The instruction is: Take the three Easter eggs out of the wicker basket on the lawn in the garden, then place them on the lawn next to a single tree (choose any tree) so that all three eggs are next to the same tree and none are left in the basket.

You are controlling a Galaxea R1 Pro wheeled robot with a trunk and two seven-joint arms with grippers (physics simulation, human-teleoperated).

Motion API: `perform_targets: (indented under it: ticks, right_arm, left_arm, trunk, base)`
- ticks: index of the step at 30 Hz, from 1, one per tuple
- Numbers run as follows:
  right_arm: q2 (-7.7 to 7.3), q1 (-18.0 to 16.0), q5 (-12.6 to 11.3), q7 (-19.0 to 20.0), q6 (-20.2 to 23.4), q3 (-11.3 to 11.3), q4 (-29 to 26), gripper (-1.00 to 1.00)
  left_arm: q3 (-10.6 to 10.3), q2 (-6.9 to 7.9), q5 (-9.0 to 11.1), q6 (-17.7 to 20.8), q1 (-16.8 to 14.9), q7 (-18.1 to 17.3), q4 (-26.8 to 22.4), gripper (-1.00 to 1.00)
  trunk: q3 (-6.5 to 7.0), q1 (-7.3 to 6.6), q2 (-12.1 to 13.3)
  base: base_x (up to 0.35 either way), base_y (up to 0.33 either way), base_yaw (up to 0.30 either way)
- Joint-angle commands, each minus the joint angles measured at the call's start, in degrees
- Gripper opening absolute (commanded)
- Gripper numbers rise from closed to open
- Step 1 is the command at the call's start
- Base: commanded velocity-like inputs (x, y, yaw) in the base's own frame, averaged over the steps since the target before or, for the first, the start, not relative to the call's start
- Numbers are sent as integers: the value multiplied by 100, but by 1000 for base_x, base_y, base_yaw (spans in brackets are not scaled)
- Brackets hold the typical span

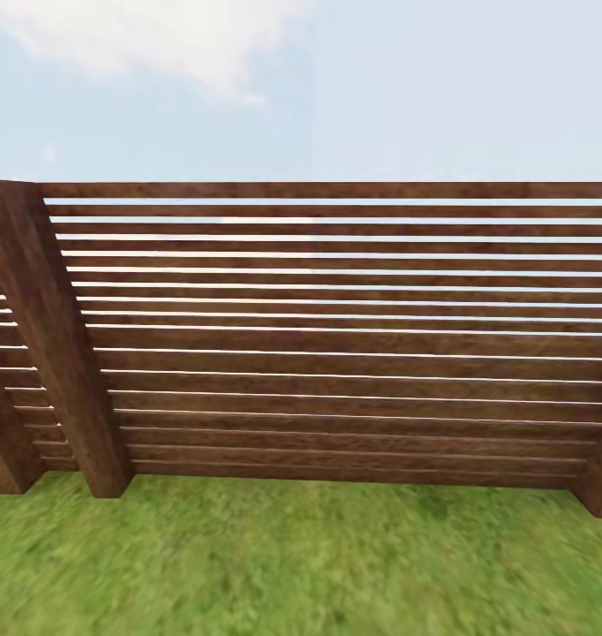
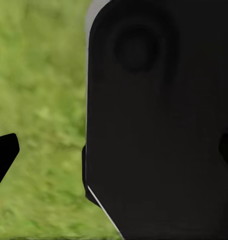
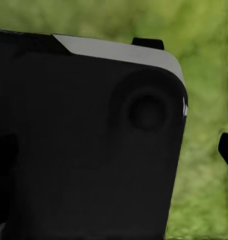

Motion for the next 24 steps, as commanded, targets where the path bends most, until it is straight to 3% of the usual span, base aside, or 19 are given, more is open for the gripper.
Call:
perform_targets:
  ticks: [1,3,4,5,15,18,21,24]
  right_arm:
    - [-34,33,-21,-15,0,-3,22,100]
    - [-98,70,-85,-28,-64,-69,87,100]
    - [-136,66,-90,-23,-585,-301,246,100]
    - [-145,60,-90,-19,-604,-307,254,100]
    - [-201,8,-115,-10,-571,-324,18,100]
    - [-230,-100,-123,-10,-567,-321,-51,100]
    - [-322,-214,-130,-7,-563,-324,-65,100]
    - [-506,-558,-150,-8,-432,-340,-71,100]
  left_arm:
    - [-8,5,0,-17,38,-24,15,100]
    - [-20,12,-64,-81,62,-70,80,100]
    - [-25,15,-363,-177,59,-71,159,100]
    - [-28,18,-379,-171,45,-72,150,100]
    - [-24,27,-389,-138,-155,-94,85,100]
    - [-15,28,-338,-124,-349,-118,-13,100]
    - [-6,24,-319,-101,-521,-139,-35,100]
    - [7,-23,-305,138,-917,-167,-49,100]
  trunk:
    - [-4,0,-2]
    - [-4,0,-2]
    - [-4,0,-2]
    - [-4,0,-2]
    - [-4,0,-2]
    - [-4,0,-2]
    - [-4,0,-2]
    - [-4,0,-2]
  base:
    - [0,0,-30]
    - [0,0,-157]
    - [0,0,-211]
    - [0,0,-230]
    - [0,0,-258]
    - [0,0,-265]
    - [0,0,-266]
    - [0,0,-266]
